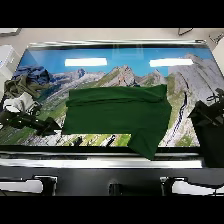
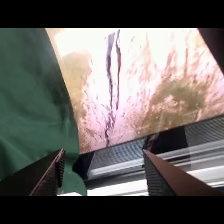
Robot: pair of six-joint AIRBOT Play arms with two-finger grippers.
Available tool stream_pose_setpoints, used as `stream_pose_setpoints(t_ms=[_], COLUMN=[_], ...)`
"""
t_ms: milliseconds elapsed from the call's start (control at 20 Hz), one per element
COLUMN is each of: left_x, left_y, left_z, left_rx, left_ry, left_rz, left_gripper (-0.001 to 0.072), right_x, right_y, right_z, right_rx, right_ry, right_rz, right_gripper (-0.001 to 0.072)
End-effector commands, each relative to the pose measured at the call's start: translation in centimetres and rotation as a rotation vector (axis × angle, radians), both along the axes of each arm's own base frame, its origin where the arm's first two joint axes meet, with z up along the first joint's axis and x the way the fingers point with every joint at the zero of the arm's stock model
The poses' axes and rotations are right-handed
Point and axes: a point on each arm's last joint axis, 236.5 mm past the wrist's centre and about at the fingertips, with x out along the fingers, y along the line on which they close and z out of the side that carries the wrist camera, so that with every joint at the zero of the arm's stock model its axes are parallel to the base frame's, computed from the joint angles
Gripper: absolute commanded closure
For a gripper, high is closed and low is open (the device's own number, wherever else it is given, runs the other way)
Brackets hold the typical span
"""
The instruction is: Fold the clothes and pants, and hang the long-sleeved shirts on hangers.
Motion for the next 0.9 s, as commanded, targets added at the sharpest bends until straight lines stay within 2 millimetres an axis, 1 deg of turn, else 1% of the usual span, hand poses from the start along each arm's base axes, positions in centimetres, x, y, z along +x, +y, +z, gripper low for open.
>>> stream_pose_setpoints(t_ms=[0,100,150,250,300,350,400,500,600,650,750,800,850], left_x=[0.5,1.0,0.8,0.5,0.2,-0.1,-0.5,-0.9,-0.9,-0.9,-0.9,-0.9,-0.9], left_y=[-1.9,-3.2,-3.7,-4.5,-4.7,-4.9,-5.0,-5.2,-5.2,-5.2,-5.2,-5.2,-5.2], left_z=[-1.0,-0.8,-0.8,-0.7,-0.6,-0.4,-0.3,0.0,0.0,0.1,0.2,0.2,0.2], left_rx=[0.007,-0.009,-0.013,-0.018,-0.024,-0.035,-0.046,-0.062,-0.061,-0.061,-0.061,-0.062,-0.063], left_ry=[-0.030,-0.040,-0.034,-0.025,-0.019,-0.015,-0.010,-0.004,-0.005,-0.006,-0.008,-0.007,-0.006], left_rz=[-0.020,-0.024,-0.038,-0.061,-0.073,-0.089,-0.106,-0.129,-0.128,-0.128,-0.129,-0.129,-0.130], left_gripper=[0.0282,0.0286,0.0304,0.0436,0.0512,0.0616,0.0675,0.0686,0.0687,0.0687,0.0687,0.0687,0.0687], right_x=[-0.6,-0.6,-0.6,-0.6,-0.7,-0.8,-1.1,-2.0,-2.5,-2.3,-1.1,-0.3,0.0], right_y=[0.4,0.4,0.4,0.4,0.2,0.1,0.2,1.4,3.3,4.4,6.8,8.1,8.7], right_z=[-0.3,-0.2,-0.3,-0.3,-0.3,-0.5,-0.9,-2.7,-5.4,-6.8,-8.7,-9.2,-9.5], right_rx=[0.015,0.015,0.015,0.013,0.007,0.001,0.003,0.028,0.048,0.061,0.124,0.174,0.200], right_ry=[0.011,0.010,0.009,0.006,0.008,0.013,0.025,0.053,0.064,0.048,-0.011,-0.042,-0.054], right_rz=[-0.001,0.006,0.007,0.021,0.025,0.025,0.024,0.063,0.100,0.096,0.053,0.029,0.021], right_gripper=[0.0138,0.0138,0.0138,0.0139,0.0139,0.0140,0.0146,0.0145,0.0143,0.0143,0.0143,0.0143,0.0143])
